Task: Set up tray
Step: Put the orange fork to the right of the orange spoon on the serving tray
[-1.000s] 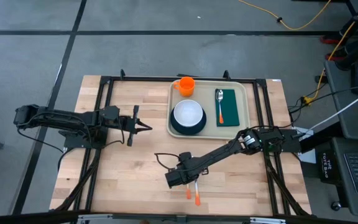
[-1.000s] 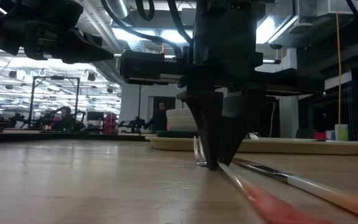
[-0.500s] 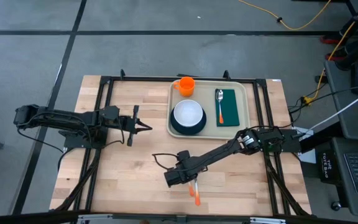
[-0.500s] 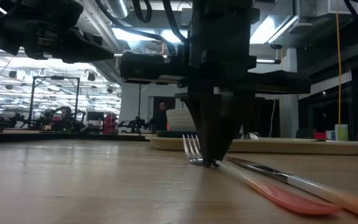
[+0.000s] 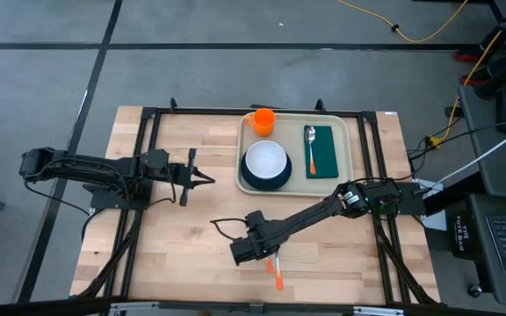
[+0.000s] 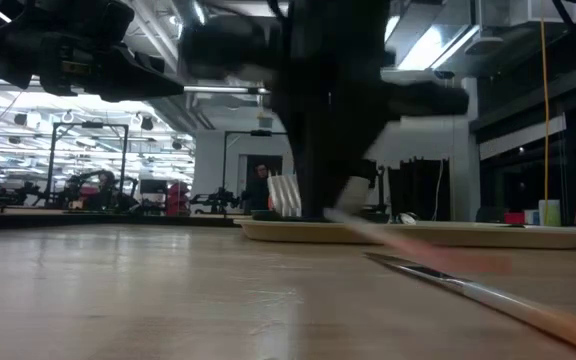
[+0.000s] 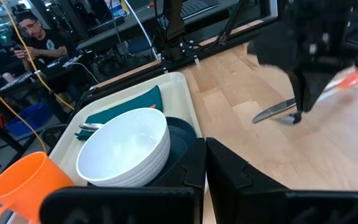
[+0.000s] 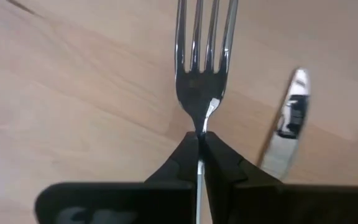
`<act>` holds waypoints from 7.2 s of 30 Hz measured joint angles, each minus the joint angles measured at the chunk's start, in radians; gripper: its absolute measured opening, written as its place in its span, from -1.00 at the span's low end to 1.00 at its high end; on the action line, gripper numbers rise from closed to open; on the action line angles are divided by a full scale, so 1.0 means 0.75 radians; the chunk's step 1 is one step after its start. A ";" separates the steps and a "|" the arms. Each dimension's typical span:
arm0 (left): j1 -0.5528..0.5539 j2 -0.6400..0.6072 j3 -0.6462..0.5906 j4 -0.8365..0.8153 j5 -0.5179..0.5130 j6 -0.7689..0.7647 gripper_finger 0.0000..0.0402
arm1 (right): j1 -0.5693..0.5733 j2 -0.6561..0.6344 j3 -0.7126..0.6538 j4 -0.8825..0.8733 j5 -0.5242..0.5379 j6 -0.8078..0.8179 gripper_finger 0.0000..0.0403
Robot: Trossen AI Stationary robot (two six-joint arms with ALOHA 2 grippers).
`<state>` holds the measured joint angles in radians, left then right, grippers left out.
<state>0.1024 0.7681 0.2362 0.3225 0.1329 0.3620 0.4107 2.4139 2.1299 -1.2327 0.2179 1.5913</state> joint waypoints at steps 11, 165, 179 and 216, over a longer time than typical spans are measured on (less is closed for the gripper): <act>0.000 -0.001 0.000 0.000 0.000 0.000 -0.98 | 0.019 -0.057 0.270 -0.341 0.115 -0.110 -0.94; 0.000 0.000 0.000 0.104 -0.192 0.000 -0.94 | -1.081 -2.028 -1.949 0.853 0.334 -1.131 -0.95; 0.000 0.000 0.000 0.104 -0.192 0.000 -0.95 | -1.267 -1.686 -1.685 0.621 0.061 -1.096 -0.95; 0.000 0.000 0.000 0.063 -0.192 -0.011 -0.95 | -1.504 -1.137 -1.642 0.716 -0.157 -1.144 -0.95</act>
<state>0.1024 0.7681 0.2363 0.3695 -0.0109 0.3538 -0.7174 1.5609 0.8982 -0.6960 0.1001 0.7330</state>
